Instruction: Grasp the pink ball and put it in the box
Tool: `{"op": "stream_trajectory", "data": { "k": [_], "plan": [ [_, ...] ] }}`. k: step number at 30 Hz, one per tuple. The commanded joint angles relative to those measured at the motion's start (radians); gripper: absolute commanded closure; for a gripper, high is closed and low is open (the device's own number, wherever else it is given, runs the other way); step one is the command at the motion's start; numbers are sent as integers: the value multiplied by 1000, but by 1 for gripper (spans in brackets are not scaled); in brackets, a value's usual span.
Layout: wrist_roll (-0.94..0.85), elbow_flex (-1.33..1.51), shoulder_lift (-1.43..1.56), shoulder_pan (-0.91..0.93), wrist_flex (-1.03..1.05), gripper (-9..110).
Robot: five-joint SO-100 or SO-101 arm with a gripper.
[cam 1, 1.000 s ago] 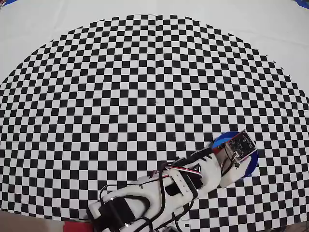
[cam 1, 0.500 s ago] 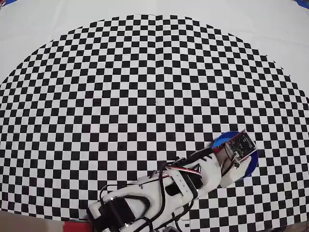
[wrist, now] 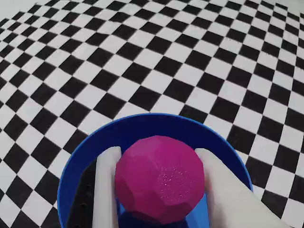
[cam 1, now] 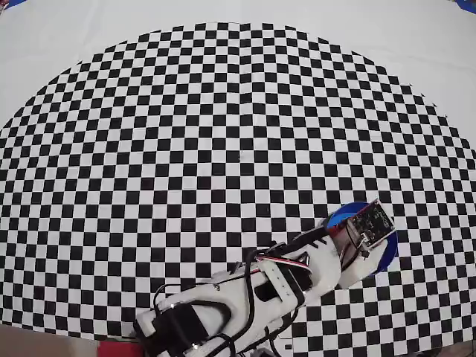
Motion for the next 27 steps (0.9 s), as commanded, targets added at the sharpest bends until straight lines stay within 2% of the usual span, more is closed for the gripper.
{"op": "stream_trajectory", "data": {
  "k": [1,8,11,18,27],
  "plan": [
    [6,8,-2,-3,-17,73],
    [11,8,38,-12,-14,73],
    [78,9,98,-28,-18,73],
    [313,2,293,-104,-18,73],
    [741,-75,485,-270,60,73]
  ]
}}
